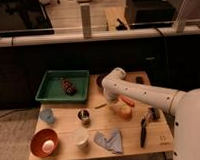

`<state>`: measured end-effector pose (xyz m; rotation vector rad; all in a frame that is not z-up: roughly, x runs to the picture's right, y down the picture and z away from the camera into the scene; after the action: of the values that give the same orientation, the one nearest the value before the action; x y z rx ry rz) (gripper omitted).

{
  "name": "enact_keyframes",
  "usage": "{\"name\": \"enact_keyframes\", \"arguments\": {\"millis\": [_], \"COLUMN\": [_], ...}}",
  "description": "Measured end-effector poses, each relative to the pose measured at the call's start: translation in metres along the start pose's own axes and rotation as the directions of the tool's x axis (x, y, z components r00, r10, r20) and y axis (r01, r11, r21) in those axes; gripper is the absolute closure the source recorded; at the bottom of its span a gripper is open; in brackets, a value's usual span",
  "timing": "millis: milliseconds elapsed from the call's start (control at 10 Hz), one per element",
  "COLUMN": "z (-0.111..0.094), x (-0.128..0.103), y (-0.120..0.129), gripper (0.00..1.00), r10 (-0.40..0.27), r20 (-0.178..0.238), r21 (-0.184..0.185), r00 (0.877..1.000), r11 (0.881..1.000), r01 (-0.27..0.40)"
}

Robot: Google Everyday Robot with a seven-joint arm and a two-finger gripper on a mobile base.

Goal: Place fork in paper cup

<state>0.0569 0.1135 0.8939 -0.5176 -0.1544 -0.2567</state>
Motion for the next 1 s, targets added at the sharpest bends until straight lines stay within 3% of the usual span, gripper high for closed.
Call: {"name": "enact_keyframes", "arguments": {"millis": [200,1000], "z": [0.003,0.013], "x": [-0.001,-0.002], "y": [-0.002,0.001], "gripper": [0.20,0.20], "r10": [0.002,-0.013], "r20": [0.004,0.028], "r21": [-0.003,-0.031], "r00": [1.000,1.000], "r11": [1.000,0.999], "r01": [-0.002,0.014]}}
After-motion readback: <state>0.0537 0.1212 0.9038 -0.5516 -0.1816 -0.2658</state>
